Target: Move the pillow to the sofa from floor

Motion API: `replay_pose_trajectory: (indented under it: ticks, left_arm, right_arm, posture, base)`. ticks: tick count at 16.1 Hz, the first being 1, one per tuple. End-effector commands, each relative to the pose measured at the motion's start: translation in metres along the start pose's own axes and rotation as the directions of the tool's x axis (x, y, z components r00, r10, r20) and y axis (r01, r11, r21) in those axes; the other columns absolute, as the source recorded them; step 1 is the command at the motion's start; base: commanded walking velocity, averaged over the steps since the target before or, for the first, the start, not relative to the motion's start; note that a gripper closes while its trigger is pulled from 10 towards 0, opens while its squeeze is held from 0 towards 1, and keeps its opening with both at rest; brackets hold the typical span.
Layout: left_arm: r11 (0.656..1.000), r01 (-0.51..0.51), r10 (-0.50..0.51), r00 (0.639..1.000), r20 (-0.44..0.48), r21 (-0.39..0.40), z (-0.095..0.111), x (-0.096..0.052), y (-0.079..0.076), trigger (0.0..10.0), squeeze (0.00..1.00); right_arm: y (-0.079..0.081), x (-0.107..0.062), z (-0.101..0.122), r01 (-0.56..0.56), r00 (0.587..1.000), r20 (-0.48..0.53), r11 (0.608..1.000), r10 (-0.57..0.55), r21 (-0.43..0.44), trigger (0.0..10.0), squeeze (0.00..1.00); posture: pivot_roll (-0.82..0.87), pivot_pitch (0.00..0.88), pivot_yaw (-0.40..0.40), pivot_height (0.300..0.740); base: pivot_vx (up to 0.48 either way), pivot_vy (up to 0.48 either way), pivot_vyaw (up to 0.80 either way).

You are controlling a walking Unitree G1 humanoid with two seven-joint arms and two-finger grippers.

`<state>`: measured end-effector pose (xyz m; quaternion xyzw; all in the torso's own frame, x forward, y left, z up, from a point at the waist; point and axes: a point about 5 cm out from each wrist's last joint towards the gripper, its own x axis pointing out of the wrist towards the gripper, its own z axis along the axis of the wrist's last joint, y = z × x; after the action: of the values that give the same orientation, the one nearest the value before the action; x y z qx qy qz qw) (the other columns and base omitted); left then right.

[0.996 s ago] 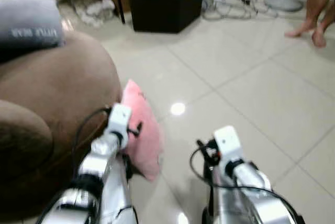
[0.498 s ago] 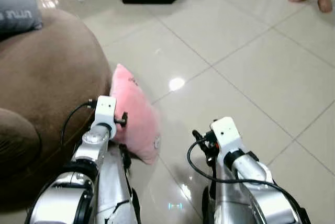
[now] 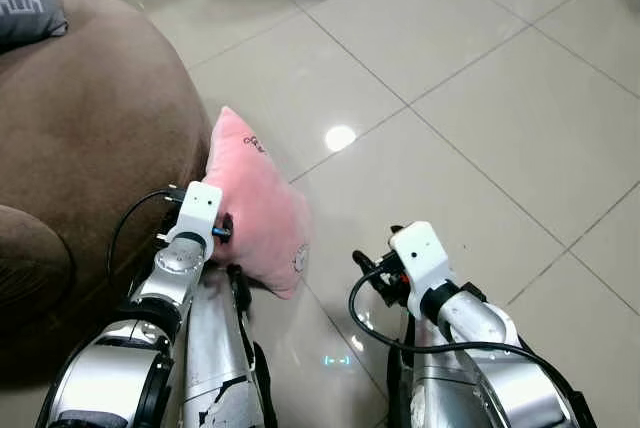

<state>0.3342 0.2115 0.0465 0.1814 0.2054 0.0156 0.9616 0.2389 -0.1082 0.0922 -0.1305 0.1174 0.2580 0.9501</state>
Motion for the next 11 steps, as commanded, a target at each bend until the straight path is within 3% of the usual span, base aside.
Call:
replay_pose_trajectory:
  ticks: [1, 11]
  left_arm:
    - [0.999, 0.039, -0.039, 0.997, -0.062, 0.004, -0.0153, -0.0032, -0.0054, 0.0, 0.00]
    - [0.996, 0.080, -0.082, 0.996, -0.041, -0.045, -0.0093, -0.0016, -0.0113, 0.0, 0.00]
  right_arm:
    - [0.0045, -0.0032, -0.0009, -0.018, 1.000, -0.007, 1.000, 0.018, 0.004, 10.0, 0.00]
    - [0.0030, -0.0028, -0.0038, -0.026, 1.000, -0.014, 1.000, 0.026, -0.004, 10.0, 0.00]
  posture:
    - [-0.06, 0.313, 0.065, 0.496]
    - [-0.06, 0.304, 0.065, 0.496]
  base:
    - [0.000, 0.000, 0.00]
    - [0.000, 0.000, 0.00]
